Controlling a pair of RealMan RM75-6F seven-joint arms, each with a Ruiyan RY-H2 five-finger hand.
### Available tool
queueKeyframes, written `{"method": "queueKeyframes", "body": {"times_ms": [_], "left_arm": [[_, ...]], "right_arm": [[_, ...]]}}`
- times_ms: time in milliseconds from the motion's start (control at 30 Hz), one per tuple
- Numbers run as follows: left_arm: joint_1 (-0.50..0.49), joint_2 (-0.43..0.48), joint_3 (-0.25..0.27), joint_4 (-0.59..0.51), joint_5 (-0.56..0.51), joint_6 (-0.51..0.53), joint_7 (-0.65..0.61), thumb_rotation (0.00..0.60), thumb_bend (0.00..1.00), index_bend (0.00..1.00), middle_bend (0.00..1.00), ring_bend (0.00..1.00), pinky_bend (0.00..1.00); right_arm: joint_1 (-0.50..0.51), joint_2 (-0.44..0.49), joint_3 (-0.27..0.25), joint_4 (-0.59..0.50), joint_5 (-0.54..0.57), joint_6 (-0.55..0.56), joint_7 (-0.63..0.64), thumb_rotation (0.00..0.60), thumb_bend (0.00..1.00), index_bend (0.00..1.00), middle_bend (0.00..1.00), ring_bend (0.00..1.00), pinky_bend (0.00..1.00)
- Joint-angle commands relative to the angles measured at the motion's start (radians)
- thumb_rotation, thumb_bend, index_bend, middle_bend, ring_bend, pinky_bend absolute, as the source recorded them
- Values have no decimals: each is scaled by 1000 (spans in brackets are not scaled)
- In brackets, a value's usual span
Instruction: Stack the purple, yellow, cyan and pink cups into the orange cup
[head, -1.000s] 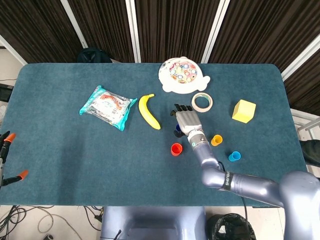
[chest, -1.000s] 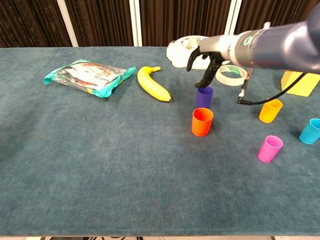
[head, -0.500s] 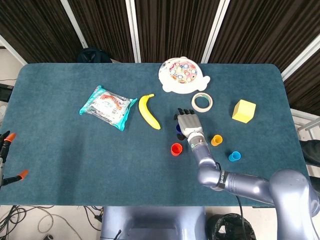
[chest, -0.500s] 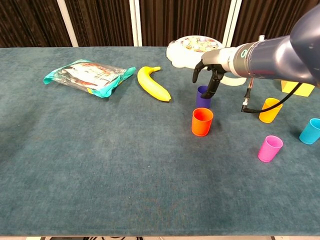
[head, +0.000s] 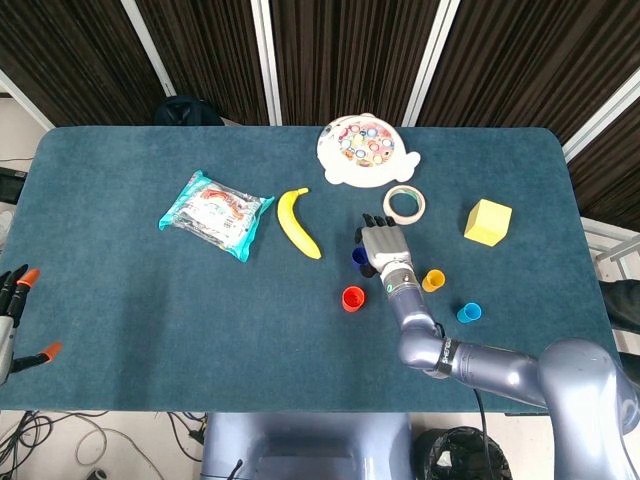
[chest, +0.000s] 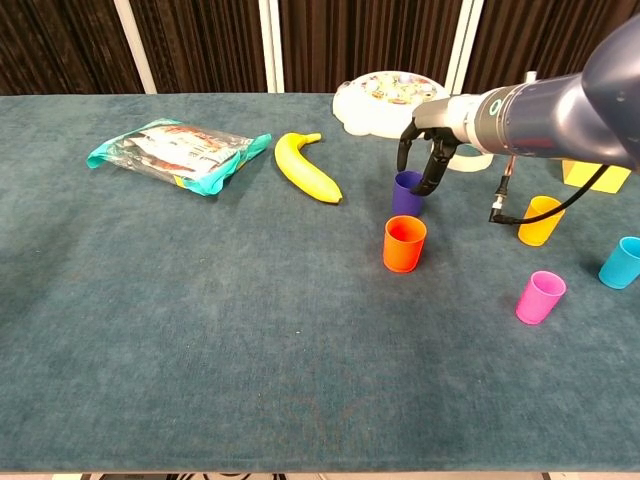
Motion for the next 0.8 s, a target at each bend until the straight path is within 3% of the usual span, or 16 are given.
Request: {"method": "queueKeyframes", "body": {"times_ms": [33,567,800], "left_arm": [[-1,-1,1,-1,2,0,2,600,0,0,0,0,41],[2,-1,-3,0,-2,6,0,600,0,0,0,0,41],[2,1,-7,6,-3,13,-2,600,0,0,0,0,39]], "right_arm": [[0,-4,-1,3,-6,1,3,600,408,350,0,0,0],[-6,-37,6,36,-40,10,34,600,408,435,0,0,0],[-15,4,21,-19,-76,25,50,600,408,441,0,0,0]]}}
